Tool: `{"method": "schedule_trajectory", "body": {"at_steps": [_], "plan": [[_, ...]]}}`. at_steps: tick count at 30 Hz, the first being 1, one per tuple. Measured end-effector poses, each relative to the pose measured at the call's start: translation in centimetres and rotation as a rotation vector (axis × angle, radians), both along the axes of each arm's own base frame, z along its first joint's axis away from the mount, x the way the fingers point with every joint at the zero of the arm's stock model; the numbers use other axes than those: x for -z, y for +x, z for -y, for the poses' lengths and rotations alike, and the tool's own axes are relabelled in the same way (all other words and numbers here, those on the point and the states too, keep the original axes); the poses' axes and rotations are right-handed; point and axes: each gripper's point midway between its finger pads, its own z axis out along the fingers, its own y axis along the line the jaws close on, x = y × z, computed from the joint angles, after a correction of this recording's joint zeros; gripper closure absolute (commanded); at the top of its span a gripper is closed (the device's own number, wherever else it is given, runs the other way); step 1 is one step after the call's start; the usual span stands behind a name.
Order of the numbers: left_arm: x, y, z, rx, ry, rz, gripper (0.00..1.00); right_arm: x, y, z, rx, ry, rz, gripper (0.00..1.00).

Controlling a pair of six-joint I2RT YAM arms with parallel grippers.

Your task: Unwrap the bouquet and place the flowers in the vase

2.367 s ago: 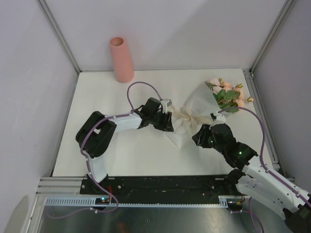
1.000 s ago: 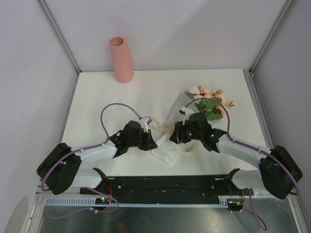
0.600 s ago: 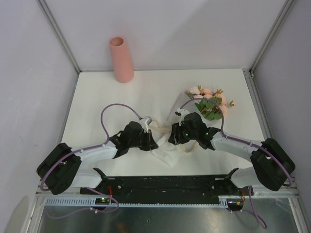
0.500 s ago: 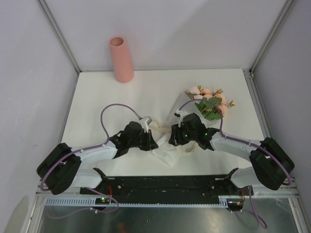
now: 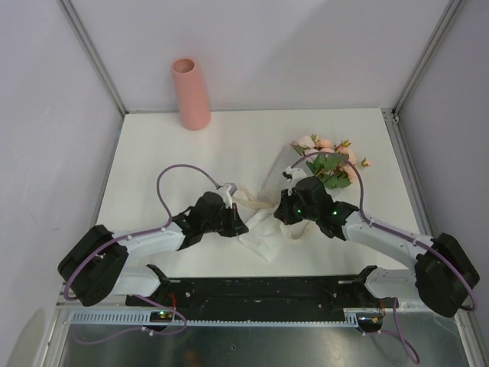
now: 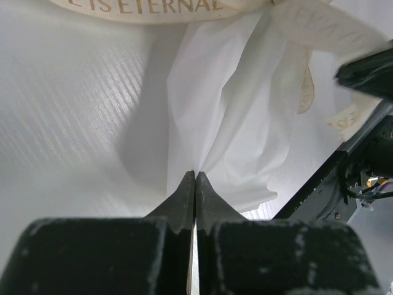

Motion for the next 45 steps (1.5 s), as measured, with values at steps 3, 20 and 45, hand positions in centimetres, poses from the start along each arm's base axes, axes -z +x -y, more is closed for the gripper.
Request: {"method": "schedule_trajectory", "body": {"at_steps": [3, 20, 45], "plan": [[0.1, 0.1, -0.1, -0.018, 0.001, -0.005, 1.0, -1.9, 0.8, 0.7, 0.04, 0.036, 0.044, 1.0], [0.4, 1.5, -1.2, -0.123, 0.041, 0.023, 1.0, -8.4, 6.8, 8.9, 0.406, 0.204, 0.145, 1.0], [0.5, 2.0, -2.8, -0.192, 0.097, 0.052, 1.0, -16.8, 12.5, 20.9, 0.862, 0.337, 0.395, 1.0]]}}
